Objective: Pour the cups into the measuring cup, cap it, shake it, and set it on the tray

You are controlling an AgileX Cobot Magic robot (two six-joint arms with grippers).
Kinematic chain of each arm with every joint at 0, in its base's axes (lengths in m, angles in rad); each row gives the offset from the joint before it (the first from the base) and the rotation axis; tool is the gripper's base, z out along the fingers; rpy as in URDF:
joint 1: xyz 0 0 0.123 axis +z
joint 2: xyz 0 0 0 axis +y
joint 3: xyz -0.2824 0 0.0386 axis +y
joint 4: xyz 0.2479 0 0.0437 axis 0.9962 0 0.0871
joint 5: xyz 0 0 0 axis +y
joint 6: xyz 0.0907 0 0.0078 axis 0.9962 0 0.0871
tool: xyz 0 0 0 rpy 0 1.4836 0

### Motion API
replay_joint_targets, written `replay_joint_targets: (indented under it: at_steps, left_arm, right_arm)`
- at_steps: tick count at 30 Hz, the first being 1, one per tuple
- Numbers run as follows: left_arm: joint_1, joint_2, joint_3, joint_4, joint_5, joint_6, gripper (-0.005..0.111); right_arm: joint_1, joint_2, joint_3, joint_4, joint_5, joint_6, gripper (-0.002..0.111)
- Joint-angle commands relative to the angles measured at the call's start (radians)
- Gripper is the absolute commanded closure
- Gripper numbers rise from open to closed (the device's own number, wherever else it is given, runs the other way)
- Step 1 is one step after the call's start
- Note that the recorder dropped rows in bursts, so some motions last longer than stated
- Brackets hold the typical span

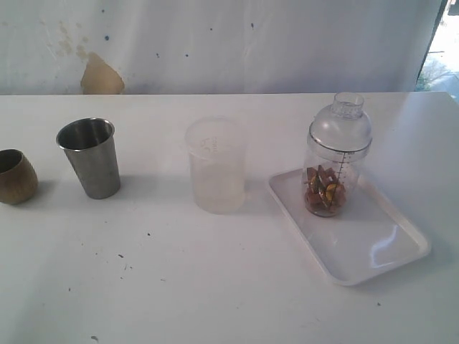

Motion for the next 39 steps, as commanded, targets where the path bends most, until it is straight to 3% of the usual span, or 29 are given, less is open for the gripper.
replay_joint_targets:
  at_steps: [1, 6, 11, 21, 30, 34, 37, 39]
  left_arm:
    - [0.004, -0.005, 0.007, -0.004, -0.013, 0.0, 0.107]
    - [0.004, -0.005, 0.007, -0.004, -0.013, 0.0, 0.107]
    - [0.004, -0.005, 0.007, -0.004, -0.013, 0.0, 0.107]
    - [0.004, -0.005, 0.007, -0.004, -0.013, 0.0, 0.107]
    - [0.004, -0.005, 0.007, -0.004, -0.013, 0.0, 0.107]
    - [0.004, -0.005, 0.007, -0.004, -0.013, 0.0, 0.107]
    - [0.004, -0.005, 0.007, -0.004, -0.013, 0.0, 0.107]
    - [0.004, -0.005, 0.007, -0.004, -0.013, 0.0, 0.107]
  right_arm:
    - [0.023, -0.004, 0.002, 0.061, 0.089, 0.064, 0.108]
    - [0.038, -0.004, 0.004, 0.185, 0.186, 0.064, 0.108]
    - [0.054, -0.004, 0.004, 0.459, 0.257, 0.064, 0.108]
    - [0.058, -0.004, 0.004, 1.042, -0.061, 0.064, 0.108]
    - [0.058, -0.004, 0.004, 1.07, 0.102, -0.008, 0.108]
    - [0.058, -0.004, 0.008, 1.071, 0.175, -0.253, 0.108]
    - [0.058, -0.004, 0.023, 1.253, 0.189, -0.679, 0.108]
    - [0.058, -0.004, 0.042, 1.44, 0.178, -1.068, 0.108]
